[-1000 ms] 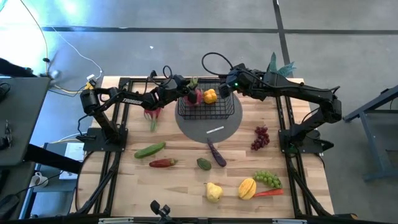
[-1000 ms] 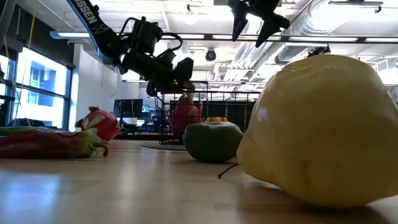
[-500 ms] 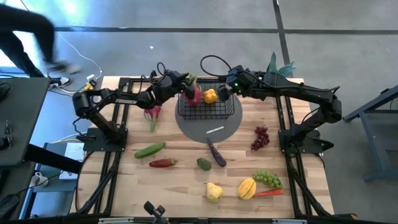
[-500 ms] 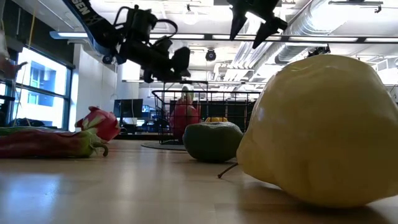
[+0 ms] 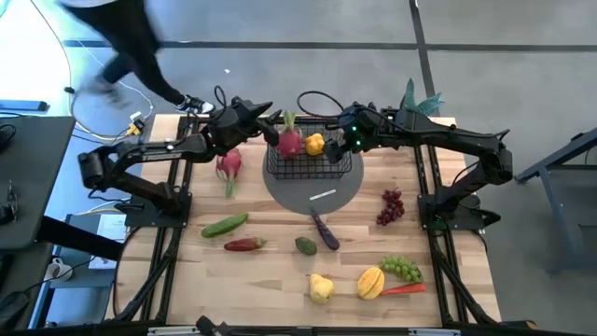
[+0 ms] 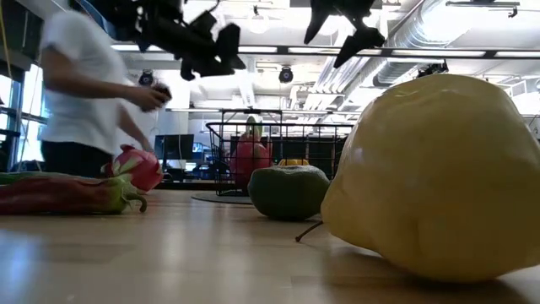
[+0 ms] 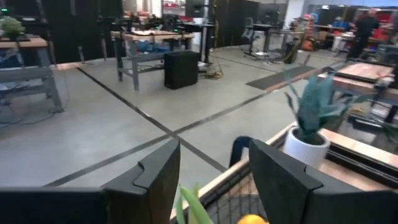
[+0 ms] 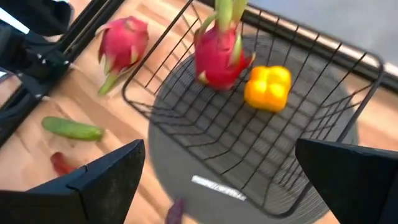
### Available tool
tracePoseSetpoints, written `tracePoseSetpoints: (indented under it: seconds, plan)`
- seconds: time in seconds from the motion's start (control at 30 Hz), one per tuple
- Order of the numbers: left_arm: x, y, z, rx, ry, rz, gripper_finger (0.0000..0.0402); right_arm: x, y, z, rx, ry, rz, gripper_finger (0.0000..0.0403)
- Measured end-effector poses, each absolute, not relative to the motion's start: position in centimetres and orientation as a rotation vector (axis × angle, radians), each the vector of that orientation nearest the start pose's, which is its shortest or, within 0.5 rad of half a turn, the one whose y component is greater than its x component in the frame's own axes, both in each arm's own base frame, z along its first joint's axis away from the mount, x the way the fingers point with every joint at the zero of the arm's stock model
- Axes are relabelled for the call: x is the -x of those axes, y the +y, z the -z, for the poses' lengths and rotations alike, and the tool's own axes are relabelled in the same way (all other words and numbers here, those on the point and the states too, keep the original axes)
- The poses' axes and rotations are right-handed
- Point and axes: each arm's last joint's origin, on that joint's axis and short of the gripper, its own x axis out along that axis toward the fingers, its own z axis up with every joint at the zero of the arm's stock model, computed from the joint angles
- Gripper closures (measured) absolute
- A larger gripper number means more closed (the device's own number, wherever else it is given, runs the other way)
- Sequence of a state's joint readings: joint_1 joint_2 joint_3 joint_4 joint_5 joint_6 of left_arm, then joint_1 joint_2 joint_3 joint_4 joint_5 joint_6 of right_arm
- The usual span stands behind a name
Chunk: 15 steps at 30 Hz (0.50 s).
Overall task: Build produce basket
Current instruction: Put the yellow starfruit into the black wire basket
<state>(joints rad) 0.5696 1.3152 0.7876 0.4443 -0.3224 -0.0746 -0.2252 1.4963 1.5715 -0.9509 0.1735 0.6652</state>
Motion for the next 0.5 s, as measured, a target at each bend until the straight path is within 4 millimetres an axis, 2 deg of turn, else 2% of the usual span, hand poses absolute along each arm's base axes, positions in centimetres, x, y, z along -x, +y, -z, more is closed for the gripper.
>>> tracePoseSetpoints:
  seconds: [0.3,0.5]
  plan:
    - [-22.2,12.9,-29.9,0.051,0.148,-0.752,0.0220,-29.5,-4.2,-36.8,-0.817,0.731,0.675,0.0004]
    - [-21.4,10.9,-30.1,0.061,0.231,-0.634,0.0220,-29.2,-1.2,-36.4,-0.975,0.768,0.723,0.0004]
